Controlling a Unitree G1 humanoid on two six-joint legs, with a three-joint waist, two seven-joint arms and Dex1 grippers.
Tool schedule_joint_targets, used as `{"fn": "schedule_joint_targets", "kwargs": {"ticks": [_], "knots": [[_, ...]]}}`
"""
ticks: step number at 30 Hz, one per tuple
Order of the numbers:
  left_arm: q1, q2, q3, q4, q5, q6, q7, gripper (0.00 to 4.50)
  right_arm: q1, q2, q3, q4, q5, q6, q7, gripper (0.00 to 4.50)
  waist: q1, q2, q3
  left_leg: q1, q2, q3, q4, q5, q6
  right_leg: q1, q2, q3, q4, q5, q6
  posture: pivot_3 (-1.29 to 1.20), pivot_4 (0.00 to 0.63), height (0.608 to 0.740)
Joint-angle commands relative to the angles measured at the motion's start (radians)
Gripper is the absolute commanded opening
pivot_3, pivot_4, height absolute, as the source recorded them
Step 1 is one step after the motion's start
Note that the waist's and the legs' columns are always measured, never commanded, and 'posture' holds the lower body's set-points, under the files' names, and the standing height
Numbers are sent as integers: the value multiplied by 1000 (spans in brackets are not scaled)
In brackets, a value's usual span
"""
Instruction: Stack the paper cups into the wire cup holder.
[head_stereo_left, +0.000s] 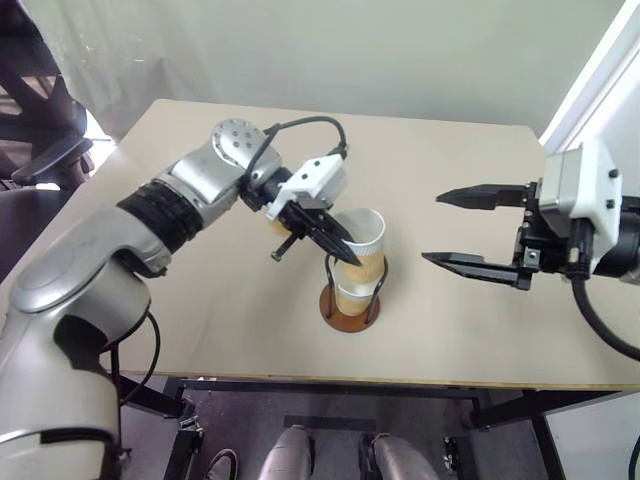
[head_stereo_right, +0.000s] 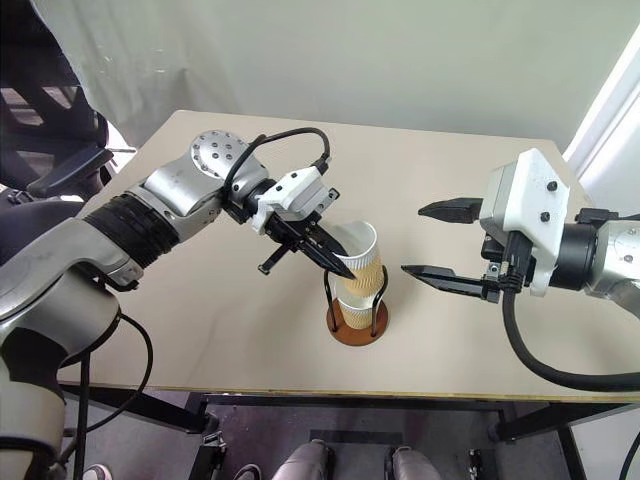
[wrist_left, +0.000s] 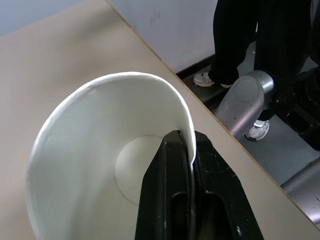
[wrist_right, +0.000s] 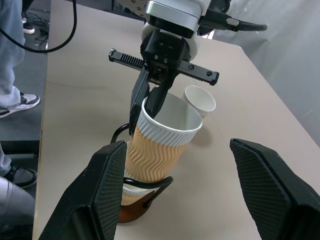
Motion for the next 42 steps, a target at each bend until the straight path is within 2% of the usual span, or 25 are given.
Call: {"fn": "schedule_joint_targets", "kwargs": {"ticks": [1,21,24,31,35,37,40,42], "knots": [[-41,9,5,-11,-4,-15,-43,52,5,-24,-61,-17,22,-2,-18,3383,0,0,0,0,0,0,0,0,0,0,0,0,0,0,0,0,150,740],[-63,-16,-66,39,16,-40,-43,52,-20,-28,-13,-3,20,-11,-52,3383,-1,0,0,1,-2,4,0,-1,2,0,1,8,-1,0,5,0,150,740],[-62,-29,-63,56,20,-46,-43,712,-28,-26,0,-2,18,-10,-59,3383,-2,0,0,1,-2,4,0,-1,3,-1,0,8,-1,0,5,0,150,740],[-57,-34,-69,74,27,-77,-43,3172,-46,-21,29,1,12,-7,-76,3383,-1,0,0,0,-1,5,0,-1,3,-1,0,9,-1,0,5,0,150,740],[-56,-46,-48,111,46,-119,-43,3172,-54,-16,49,4,5,-11,-86,3383,-1,0,0,0,-2,5,0,-1,4,-1,0,9,-1,0,6,0,150,740],[-67,-63,1,169,50,-117,-43,3172,-55,-13,54,7,1,-14,-86,3383,-1,0,0,0,-2,5,1,-1,4,-1,0,9,-1,0,6,0,150,740],[-96,-96,105,324,107,-118,-43,3172,-54,-10,58,11,-5,-20,-80,3383,0,0,0,0,-2,5,1,-1,4,-1,0,9,-1,1,6,0,150,740],[-110,-111,183,490,223,-153,-43,3172,-52,-8,60,15,-12,-28,-72,3383,-1,0,0,-1,-2,6,1,-1,4,-2,0,10,-1,1,6,0,150,740]]}}
